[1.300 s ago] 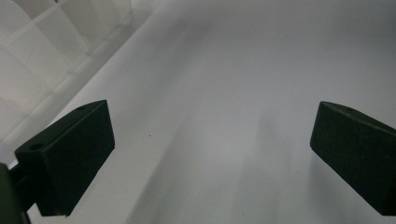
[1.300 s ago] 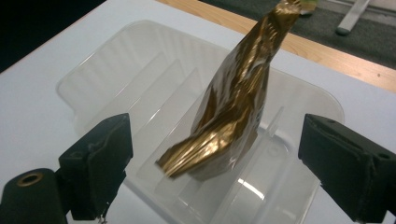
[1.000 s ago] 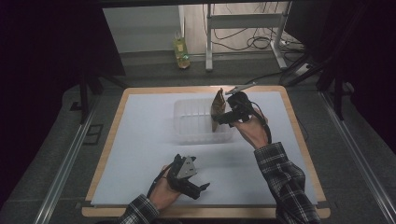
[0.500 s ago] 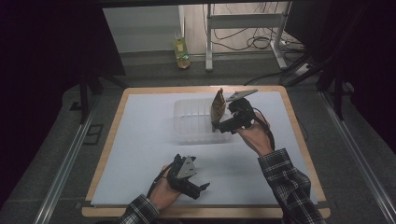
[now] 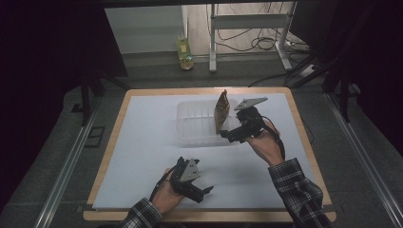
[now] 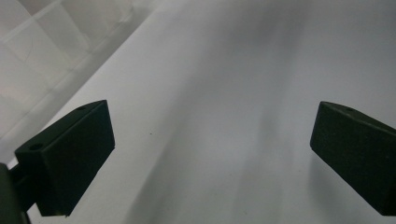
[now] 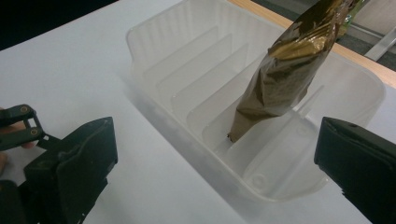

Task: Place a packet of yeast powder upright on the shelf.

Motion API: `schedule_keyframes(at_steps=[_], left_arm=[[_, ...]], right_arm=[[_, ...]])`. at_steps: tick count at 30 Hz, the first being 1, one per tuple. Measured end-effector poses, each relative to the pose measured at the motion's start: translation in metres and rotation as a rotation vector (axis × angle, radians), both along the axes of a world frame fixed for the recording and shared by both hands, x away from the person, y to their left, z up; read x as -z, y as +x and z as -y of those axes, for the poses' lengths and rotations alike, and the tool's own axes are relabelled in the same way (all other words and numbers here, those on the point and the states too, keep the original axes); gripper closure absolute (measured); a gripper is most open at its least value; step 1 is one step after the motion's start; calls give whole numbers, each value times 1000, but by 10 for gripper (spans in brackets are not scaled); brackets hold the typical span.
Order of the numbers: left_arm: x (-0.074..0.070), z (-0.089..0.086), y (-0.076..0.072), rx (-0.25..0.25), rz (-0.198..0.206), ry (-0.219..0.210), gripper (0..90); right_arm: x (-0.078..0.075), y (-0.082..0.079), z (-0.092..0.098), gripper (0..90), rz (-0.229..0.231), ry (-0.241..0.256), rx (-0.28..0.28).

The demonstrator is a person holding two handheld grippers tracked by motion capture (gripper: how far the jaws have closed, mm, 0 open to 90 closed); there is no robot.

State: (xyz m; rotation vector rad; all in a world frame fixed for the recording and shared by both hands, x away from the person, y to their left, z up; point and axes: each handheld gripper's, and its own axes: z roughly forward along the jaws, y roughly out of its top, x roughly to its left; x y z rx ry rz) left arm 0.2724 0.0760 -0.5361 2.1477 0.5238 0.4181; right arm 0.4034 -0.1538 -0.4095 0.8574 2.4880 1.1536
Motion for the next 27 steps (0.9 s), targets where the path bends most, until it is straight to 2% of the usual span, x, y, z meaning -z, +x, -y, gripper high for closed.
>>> schedule_keyframes(at_steps=[8, 16, 27], left_arm=[[0, -1, 0, -1, 4, -2, 0], [-1, -1, -1, -8, 5, -19, 0], [-1, -2, -1, -8, 11, -17, 0]], right_arm=[[3, -11, 9, 0, 16, -18, -2], [11, -21, 17, 1, -3, -36, -1], [20, -33, 27, 4, 9, -52, -10]])
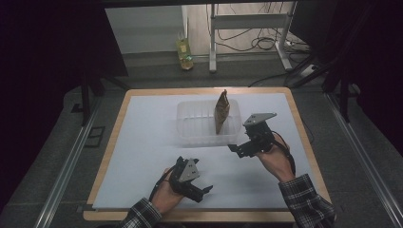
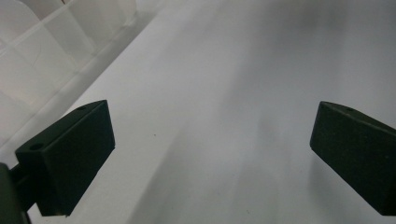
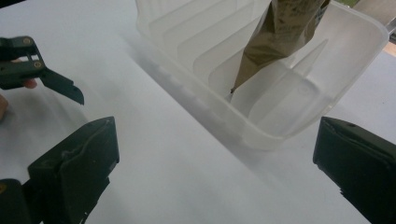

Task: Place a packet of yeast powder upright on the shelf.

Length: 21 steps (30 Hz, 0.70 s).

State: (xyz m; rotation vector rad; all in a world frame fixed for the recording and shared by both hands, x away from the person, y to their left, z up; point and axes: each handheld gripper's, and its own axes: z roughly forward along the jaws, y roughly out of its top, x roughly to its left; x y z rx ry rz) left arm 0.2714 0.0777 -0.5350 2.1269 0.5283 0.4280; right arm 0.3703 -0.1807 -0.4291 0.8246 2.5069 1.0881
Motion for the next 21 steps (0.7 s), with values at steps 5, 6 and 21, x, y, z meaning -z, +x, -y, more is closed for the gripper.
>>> schedule_keyframes(at_steps=[5, 6, 21], left_arm=[[1, 0, 0, 1, -2, 5, 0], [1, 0, 0, 2, -2, 4, 0], [1, 0, 0, 2, -4, 1, 0]], right_arm=[[5, -7, 5, 2, 5, -3, 6], [6, -8, 6, 2, 4, -2, 8], [15, -28, 25, 0, 16, -8, 10]])
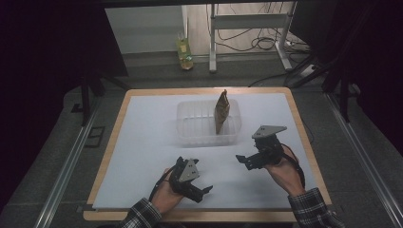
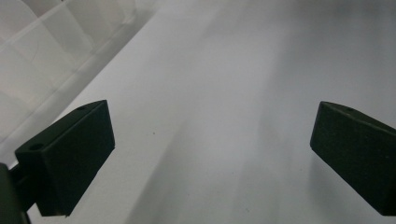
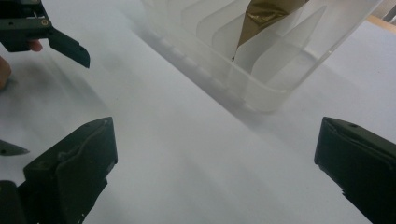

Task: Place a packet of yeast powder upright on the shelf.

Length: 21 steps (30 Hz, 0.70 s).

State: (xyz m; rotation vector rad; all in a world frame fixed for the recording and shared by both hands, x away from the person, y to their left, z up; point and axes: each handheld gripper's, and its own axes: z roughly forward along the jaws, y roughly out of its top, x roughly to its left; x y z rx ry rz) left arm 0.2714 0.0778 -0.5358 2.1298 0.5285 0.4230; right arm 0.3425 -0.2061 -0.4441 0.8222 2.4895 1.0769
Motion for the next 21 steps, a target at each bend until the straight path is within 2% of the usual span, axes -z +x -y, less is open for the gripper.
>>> schedule_keyframes(at_steps=[6, 12, 21], left_arm=[[0, 0, 0, -2, -2, -2, 0], [1, 1, 0, -1, -3, -2, 0], [1, 1, 0, 2, -4, -1, 0]], right_arm=[[1, -9, 7, 0, 8, 0, 2], [1, -18, 15, 0, -6, 30, 8], [4, -34, 27, 0, 2, 29, 15]])
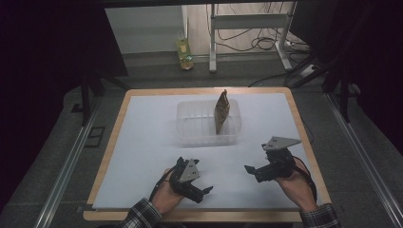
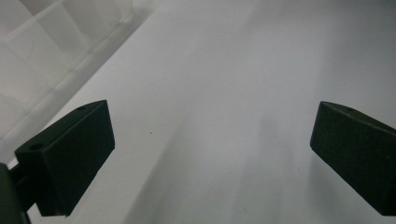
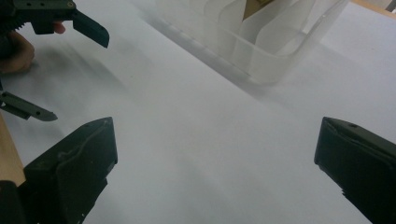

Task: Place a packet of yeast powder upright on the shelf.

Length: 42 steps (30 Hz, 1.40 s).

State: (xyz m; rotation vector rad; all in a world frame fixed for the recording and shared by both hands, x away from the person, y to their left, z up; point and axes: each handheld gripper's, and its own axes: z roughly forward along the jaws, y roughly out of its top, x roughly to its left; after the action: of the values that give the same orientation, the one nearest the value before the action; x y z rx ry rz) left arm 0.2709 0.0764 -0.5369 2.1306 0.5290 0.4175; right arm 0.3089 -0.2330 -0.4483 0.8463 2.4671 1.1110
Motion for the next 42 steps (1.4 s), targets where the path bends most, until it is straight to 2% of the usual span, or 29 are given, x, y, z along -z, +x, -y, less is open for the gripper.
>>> schedule_keyframes(at_steps=[16, 21, 32, 37, 42], left_arm=[[-1, 0, 0, 2, -3, -5, 0], [0, 0, 0, 9, -9, 5, 0], [0, 0, 0, 16, -9, 13, 0], [0, 1, 0, 18, -10, 14, 0], [0, -1, 1, 17, -10, 15, 0]], right_arm=[[10, -23, 24, 0, 1, 4, 41], [15, -31, 33, 0, 2, 7, 54], [30, -45, 51, 0, 22, -34, 78], [37, -49, 58, 0, 16, -44, 95], [47, -50, 63, 0, -1, -92, 112]])
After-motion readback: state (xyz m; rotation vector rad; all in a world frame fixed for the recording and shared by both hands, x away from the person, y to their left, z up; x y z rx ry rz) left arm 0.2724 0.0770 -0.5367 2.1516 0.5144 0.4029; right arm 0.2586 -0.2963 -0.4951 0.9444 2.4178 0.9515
